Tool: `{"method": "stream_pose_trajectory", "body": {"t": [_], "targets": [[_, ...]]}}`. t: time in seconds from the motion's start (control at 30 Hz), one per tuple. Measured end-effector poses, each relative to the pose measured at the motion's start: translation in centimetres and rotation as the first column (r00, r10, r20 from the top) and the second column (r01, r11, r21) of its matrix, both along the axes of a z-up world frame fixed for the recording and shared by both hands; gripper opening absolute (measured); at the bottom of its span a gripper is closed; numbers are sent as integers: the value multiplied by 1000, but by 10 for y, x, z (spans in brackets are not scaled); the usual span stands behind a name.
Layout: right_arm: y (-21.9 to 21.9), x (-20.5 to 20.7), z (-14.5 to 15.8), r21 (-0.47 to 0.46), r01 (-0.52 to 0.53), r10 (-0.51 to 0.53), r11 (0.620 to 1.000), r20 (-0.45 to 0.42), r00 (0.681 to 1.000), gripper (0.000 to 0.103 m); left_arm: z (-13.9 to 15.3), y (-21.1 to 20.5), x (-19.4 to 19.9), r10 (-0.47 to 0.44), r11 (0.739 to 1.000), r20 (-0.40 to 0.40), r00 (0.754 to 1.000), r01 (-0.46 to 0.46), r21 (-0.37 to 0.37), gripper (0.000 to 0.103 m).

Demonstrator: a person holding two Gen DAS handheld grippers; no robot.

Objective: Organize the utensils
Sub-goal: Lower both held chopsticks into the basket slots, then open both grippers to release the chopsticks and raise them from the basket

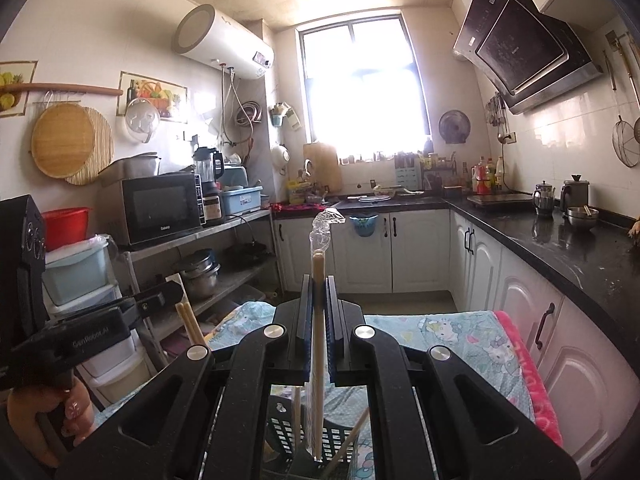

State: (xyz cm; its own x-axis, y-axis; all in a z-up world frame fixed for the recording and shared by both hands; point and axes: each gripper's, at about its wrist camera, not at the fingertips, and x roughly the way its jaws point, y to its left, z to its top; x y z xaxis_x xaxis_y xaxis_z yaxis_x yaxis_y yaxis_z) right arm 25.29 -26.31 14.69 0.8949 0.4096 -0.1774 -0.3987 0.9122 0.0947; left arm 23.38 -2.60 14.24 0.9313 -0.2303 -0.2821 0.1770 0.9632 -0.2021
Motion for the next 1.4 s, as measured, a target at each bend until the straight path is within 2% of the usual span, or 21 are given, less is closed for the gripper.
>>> {"method": "stream_pose_trajectory", "body": {"t": [0.37,0.67,0.83,0.87,0.9,0.97,1.03,1.17,1.23,1.3,1.4], "targets": [[5,9,-27,-39,7,-7,999,2,1000,6,-28,-7,9,-1,1000,-24,1000,1,28,2],[13,23,-62,-67,26,-32,997,-92,995,6,-52,-10,13,-19,999,-69,997,22,36,3],[13,26,-70,-65,34,-42,997,-135,990,7,-56,-7,14,-25,999,-98,995,29,32,3],[14,24,-70,-68,36,-45,997,-135,990,11,-56,-7,13,-26,999,-100,995,29,34,5],[14,23,-70,-67,37,-46,997,-135,990,21,-54,-7,11,-26,999,-99,995,30,40,10],[12,21,-69,-58,39,-46,998,-137,989,29,-53,-6,9,-25,999,-103,994,29,41,18],[11,20,-68,-62,43,-51,997,-139,989,29,-52,-6,8,-26,999,-111,994,31,37,21],[6,14,-65,-56,46,-54,997,-156,986,36,-48,-1,0,-32,999,-111,993,35,24,37],[4,10,-63,-55,47,-56,997,-158,986,39,-43,1,-8,-39,999,-103,994,41,15,40],[2,4,-60,-55,44,-52,998,-159,986,46,-39,4,-15,-48,999,-96,994,49,8,52],[-1,-7,-57,-56,40,-49,998,-160,986,50,-35,9,-25,-37,999,-91,995,39,14,65]]}}
